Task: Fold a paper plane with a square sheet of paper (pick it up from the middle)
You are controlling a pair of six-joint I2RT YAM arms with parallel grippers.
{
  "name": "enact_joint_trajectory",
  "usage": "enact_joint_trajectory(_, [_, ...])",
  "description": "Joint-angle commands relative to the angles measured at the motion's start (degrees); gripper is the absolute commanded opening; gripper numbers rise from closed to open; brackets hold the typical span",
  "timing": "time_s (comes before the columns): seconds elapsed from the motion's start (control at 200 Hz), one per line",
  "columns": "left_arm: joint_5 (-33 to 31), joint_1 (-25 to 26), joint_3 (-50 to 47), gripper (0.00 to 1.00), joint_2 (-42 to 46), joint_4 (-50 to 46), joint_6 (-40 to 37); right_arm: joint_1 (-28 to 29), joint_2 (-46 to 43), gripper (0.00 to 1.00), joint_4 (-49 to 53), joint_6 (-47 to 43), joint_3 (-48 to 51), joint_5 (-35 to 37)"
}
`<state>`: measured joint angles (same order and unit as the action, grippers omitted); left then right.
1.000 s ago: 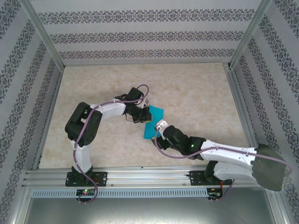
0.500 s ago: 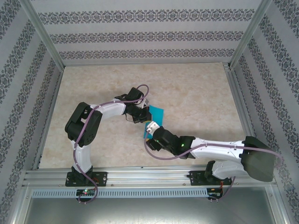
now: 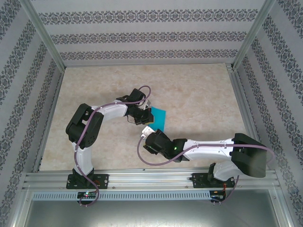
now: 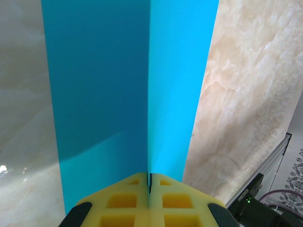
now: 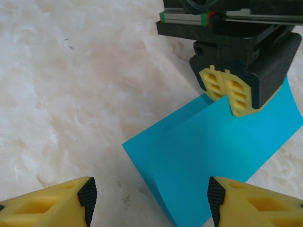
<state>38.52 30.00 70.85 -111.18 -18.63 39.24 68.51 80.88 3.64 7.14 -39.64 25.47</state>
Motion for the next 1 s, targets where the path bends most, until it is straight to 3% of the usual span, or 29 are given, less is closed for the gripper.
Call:
enact_joint_trajectory(0.0, [-0.31, 0.32, -0.15, 0.05, 0.92, -0.66, -0.01, 0.28, -1.63, 0.67, 1.91, 1.66, -0.66, 3.07])
enact_joint_trajectory(0.275, [-0.32, 0.34, -0.27, 0.05, 0.7, -0.26, 0.27, -8.26, -14.75, 0.68, -4.3, 12.8, 8.04, -10.62])
enact_joint_trajectory(0.465, [-0.15, 0.33, -0.36, 0.05, 0.7, -0.09, 0.28, -8.67, -10.86, 0.68, 1.2, 12.55, 3.56, -13.58])
enact_joint_trajectory(0.994, [-0.11, 0.32, -0.1, 0.05, 0.61, -0.53, 0.22, -2.61, 9.43, 0.69, 9.99, 13.79, -11.26, 0.15])
